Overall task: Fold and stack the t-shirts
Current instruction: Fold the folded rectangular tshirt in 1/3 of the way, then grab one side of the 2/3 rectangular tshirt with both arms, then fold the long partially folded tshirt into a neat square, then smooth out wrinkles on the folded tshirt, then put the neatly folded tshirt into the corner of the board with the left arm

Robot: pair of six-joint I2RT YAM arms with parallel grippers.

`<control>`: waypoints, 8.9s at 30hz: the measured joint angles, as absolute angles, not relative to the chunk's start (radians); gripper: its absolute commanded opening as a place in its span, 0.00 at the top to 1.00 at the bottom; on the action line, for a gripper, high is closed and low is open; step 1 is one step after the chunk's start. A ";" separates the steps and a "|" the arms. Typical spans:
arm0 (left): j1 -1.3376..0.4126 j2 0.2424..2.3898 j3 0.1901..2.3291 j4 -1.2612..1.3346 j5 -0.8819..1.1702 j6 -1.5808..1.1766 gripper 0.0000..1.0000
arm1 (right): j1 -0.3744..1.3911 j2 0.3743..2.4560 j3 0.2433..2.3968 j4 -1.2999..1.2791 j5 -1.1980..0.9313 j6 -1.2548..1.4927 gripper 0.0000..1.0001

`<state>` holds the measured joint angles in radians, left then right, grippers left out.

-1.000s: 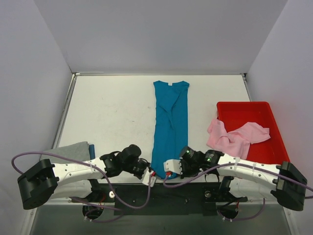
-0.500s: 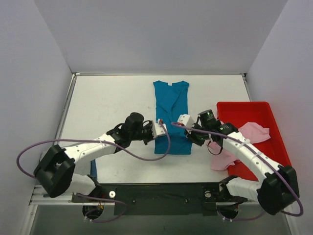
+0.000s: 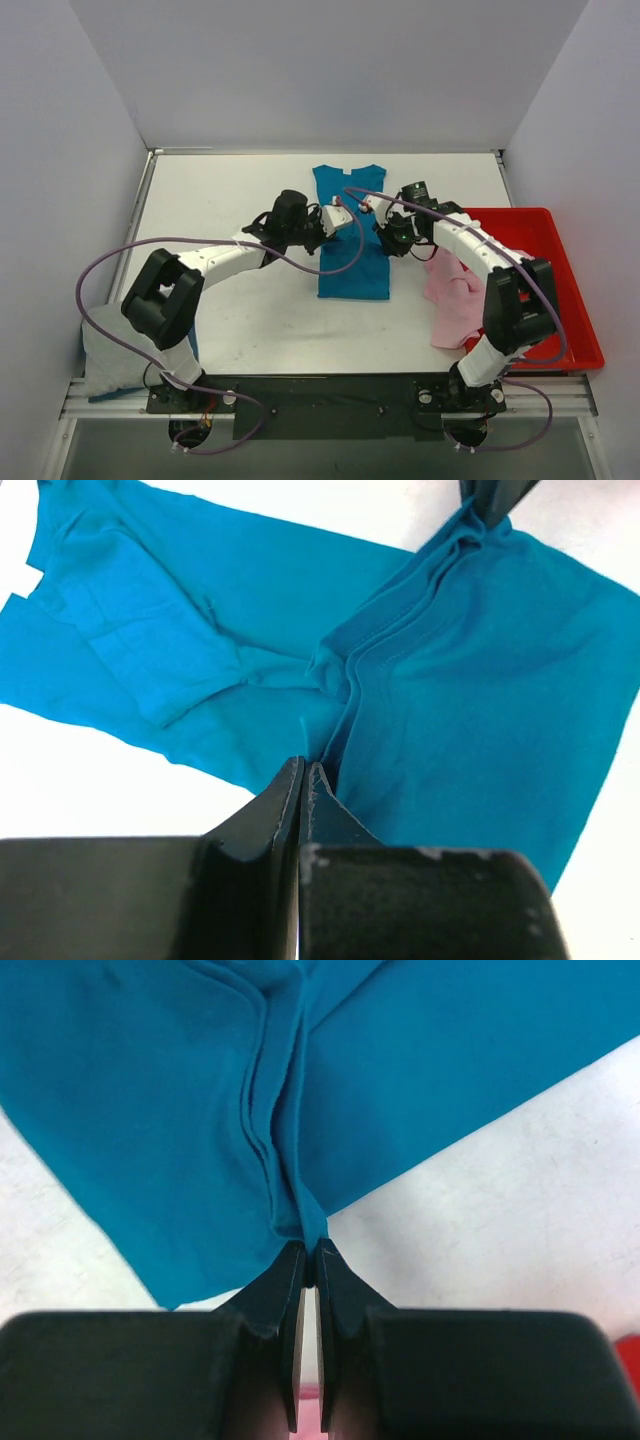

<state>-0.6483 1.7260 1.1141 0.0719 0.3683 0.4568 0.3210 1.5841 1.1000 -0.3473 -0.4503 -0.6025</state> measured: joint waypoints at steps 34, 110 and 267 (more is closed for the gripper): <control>-0.569 1.687 1.150 -0.084 0.603 0.721 0.57 | 0.289 1.437 1.008 -0.355 -0.601 -0.611 0.53; -0.626 1.556 1.357 -0.651 0.673 0.695 1.00 | 0.422 1.156 0.955 -0.641 -0.638 -0.212 1.00; -0.464 1.636 1.151 -0.509 0.075 -0.396 1.00 | 0.319 1.356 0.834 -0.417 -0.279 0.333 0.21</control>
<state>-0.4637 1.6360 1.1515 -0.5091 0.0750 -0.3958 0.3195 1.3560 0.8345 -0.4168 -0.2794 0.3332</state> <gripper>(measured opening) 0.078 0.739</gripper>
